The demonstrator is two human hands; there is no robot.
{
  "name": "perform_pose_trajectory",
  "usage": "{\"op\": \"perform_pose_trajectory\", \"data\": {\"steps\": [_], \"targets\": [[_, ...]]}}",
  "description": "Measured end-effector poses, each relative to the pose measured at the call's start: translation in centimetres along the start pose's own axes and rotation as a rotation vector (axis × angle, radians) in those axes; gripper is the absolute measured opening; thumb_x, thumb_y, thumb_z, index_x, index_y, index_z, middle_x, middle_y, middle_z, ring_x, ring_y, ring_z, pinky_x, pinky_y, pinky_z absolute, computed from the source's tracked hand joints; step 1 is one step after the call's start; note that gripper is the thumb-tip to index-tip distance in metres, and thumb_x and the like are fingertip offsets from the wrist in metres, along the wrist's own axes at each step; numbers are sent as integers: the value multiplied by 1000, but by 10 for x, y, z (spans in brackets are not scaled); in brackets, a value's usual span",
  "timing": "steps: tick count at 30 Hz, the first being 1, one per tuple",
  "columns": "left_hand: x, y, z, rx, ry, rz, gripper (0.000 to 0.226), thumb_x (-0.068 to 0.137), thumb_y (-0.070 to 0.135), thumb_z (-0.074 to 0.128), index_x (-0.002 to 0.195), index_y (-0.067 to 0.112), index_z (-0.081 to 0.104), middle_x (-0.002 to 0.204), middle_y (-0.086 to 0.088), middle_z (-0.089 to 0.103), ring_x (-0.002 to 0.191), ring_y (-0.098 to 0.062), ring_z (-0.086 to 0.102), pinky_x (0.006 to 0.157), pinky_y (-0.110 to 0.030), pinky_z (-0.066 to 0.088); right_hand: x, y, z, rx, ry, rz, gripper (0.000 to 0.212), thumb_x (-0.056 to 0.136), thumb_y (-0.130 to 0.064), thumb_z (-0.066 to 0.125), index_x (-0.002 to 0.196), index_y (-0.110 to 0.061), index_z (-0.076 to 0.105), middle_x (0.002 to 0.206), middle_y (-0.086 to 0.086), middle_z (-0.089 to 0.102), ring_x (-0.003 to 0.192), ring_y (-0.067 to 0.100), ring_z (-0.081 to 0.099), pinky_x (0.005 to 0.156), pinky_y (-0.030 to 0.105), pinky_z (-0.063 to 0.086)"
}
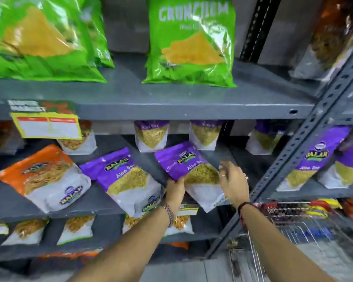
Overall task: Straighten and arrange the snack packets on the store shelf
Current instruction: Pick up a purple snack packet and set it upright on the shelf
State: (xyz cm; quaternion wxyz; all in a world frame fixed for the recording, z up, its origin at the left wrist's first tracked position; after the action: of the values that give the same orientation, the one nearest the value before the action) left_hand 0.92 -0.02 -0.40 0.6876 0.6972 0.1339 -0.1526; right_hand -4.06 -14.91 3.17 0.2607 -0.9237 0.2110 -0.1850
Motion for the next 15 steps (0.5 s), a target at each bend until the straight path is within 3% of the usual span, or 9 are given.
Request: {"op": "perform_pose_trajectory", "data": {"steps": [3,5,7,9,12,15], "targets": [[28,-8,10,-101,26,-195,38,90,23,48,118,-3,51,124,-21,57,110,-31,54,97,-40,46,40,14,24,132,-93,237,34,91,-28,43,113,-9,61,115,22,66,110,39,60,91,44,47],[51,-23,15,-134,45,-263,39,91,26,46,114,-5,55,121,-25,59,114,-36,57,98,-46,47,66,24,39,216,-182,397,30,90,-25,46,102,-6,66,112,22,67,110,39,60,93,39,46],[69,-36,20,-150,58,-290,42,93,29,43,109,-6,59,118,-28,61,113,-40,58,97,-49,47,87,30,53,302,-279,453,22,88,-13,50,78,-11,69,99,14,65,108,31,60,91,32,42],[75,-41,25,-167,75,-283,47,93,37,42,108,-4,59,119,-26,62,112,-40,59,97,-49,47,99,36,64,345,-392,525,19,89,-15,53,89,-5,70,103,9,63,105,25,58,94,34,43],[75,-44,29,-158,69,-254,50,91,43,45,112,1,59,121,-19,62,112,-37,58,100,-46,44,105,44,75,385,-470,613,39,89,-26,53,118,0,60,129,17,60,117,32,56,105,42,42],[71,-48,27,-259,17,-267,36,85,47,55,98,14,63,115,-13,66,111,-32,60,102,-47,44,100,56,77,453,-463,675,35,89,-21,54,117,0,60,120,13,62,110,28,59,96,35,46]]}}
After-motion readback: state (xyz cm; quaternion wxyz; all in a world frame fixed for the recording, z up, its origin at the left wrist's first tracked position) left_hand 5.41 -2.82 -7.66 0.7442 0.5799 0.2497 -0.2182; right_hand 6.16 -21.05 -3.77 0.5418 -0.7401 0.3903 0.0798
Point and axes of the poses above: each hand's wrist, its own x-axis towards the middle knuckle, its own z-axis out of the palm, y = z × x, the point moved 1 cm from there along x, towards the middle knuckle
